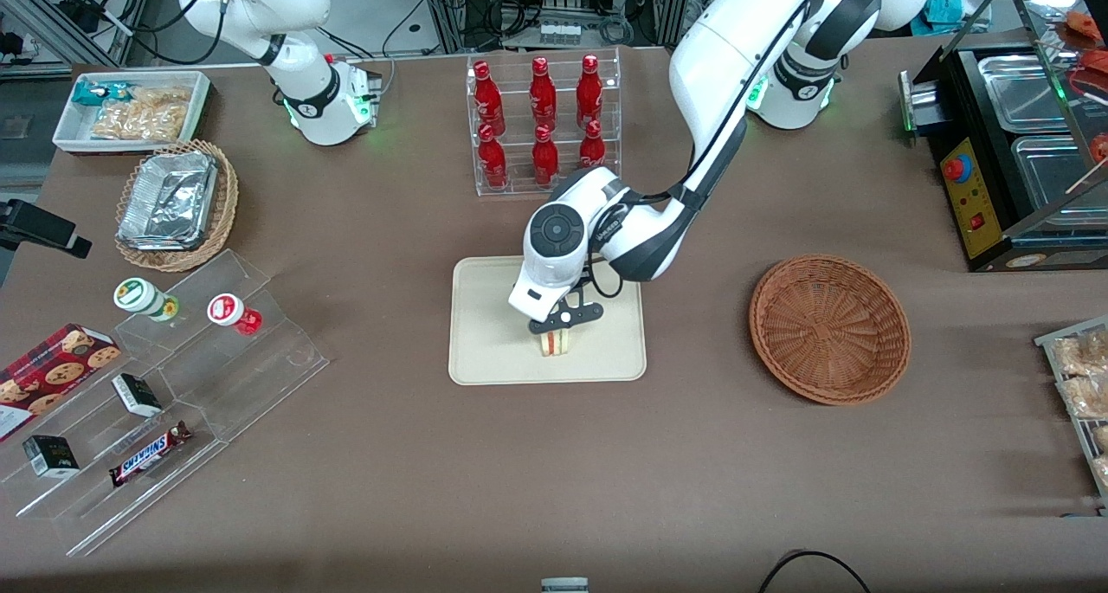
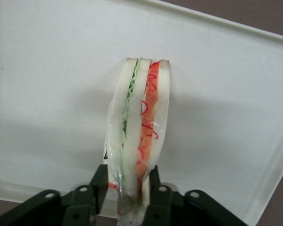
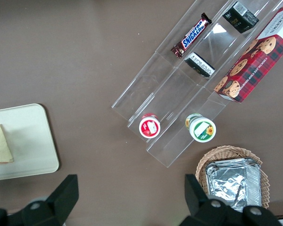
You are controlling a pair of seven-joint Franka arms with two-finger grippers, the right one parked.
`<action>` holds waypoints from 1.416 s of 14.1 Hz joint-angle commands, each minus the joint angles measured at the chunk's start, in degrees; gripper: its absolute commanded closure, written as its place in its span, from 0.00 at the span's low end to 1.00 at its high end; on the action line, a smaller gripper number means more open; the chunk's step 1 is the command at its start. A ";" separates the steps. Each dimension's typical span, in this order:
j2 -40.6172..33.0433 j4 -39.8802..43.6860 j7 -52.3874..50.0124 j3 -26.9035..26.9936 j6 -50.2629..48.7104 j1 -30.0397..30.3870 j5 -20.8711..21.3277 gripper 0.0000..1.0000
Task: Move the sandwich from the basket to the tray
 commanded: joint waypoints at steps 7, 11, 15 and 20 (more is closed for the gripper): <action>-9.30 1.27 -0.61 0.76 -14.82 3.40 3.84 0.00; -14.31 -4.07 4.81 0.68 -18.80 9.12 3.84 0.00; -22.74 -13.73 17.71 0.59 -18.79 17.46 2.18 0.00; -35.83 -26.30 34.77 0.59 -19.67 27.49 0.59 0.00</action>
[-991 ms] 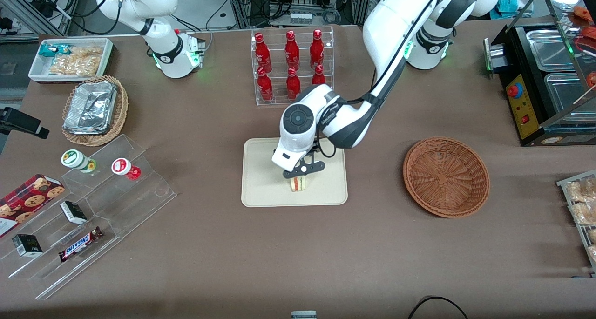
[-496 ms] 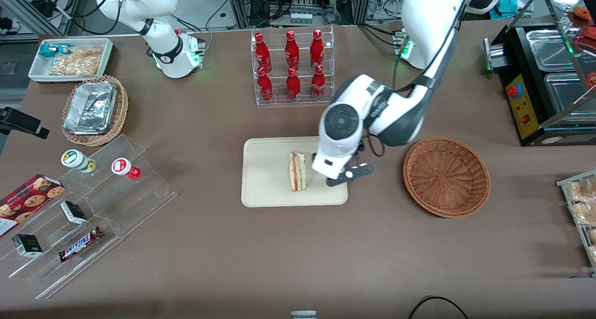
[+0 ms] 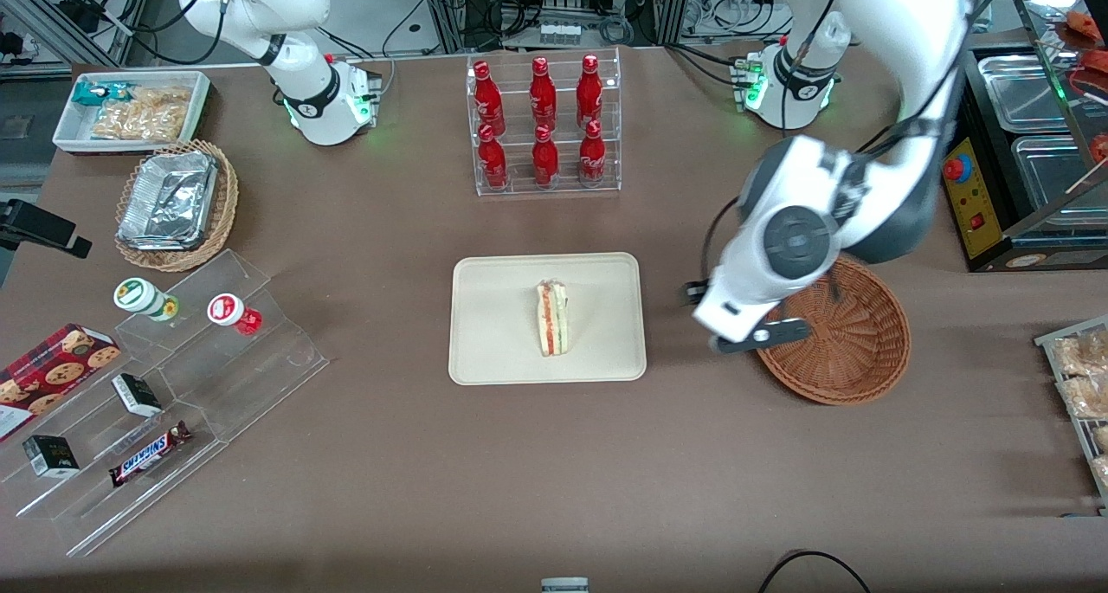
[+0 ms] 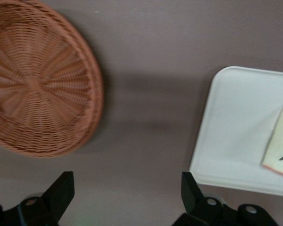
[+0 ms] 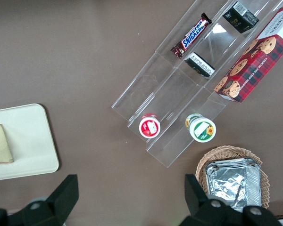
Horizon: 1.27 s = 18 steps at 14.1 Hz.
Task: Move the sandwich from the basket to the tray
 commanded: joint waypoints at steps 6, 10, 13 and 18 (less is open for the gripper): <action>-18.25 -11.30 16.68 -0.36 -6.06 10.81 -0.98 0.00; -20.11 -6.66 19.96 1.40 -8.88 12.67 -0.10 0.00; -20.90 -3.75 20.91 2.54 -8.88 13.28 3.14 0.00; -20.03 1.86 27.41 3.77 -13.70 14.43 2.98 0.00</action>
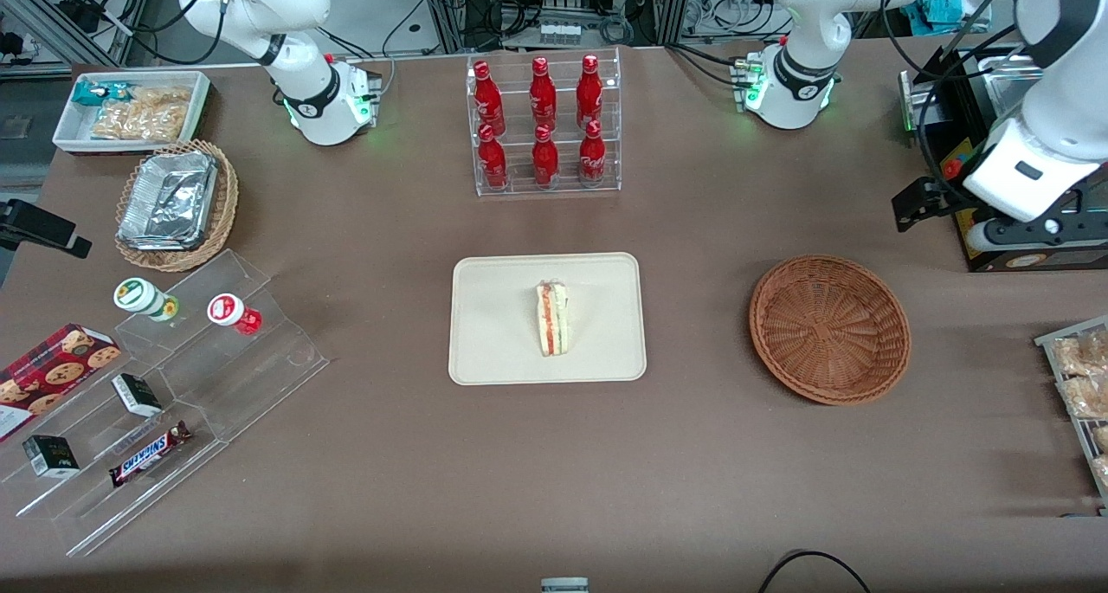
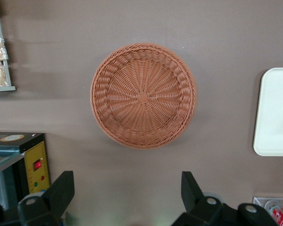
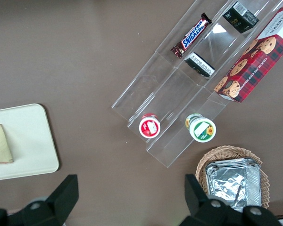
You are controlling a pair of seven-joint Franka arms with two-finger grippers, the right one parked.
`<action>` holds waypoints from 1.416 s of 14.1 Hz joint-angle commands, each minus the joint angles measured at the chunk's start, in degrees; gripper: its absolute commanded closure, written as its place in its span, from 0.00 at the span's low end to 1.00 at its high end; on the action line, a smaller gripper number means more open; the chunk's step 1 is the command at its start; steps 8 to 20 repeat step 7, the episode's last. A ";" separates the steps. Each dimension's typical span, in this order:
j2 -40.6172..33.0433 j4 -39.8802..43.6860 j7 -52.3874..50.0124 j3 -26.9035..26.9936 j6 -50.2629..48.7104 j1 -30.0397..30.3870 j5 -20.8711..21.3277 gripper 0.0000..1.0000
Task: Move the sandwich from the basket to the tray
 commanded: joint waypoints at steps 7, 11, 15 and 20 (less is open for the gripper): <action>1.71 5.67 5.77 0.74 -6.45 1.22 -3.04 0.00; 1.71 5.67 5.77 0.74 -6.45 1.22 -3.04 0.00; 1.71 5.67 5.77 0.74 -6.45 1.22 -3.04 0.00; 1.71 5.67 5.77 0.74 -6.45 1.22 -3.04 0.00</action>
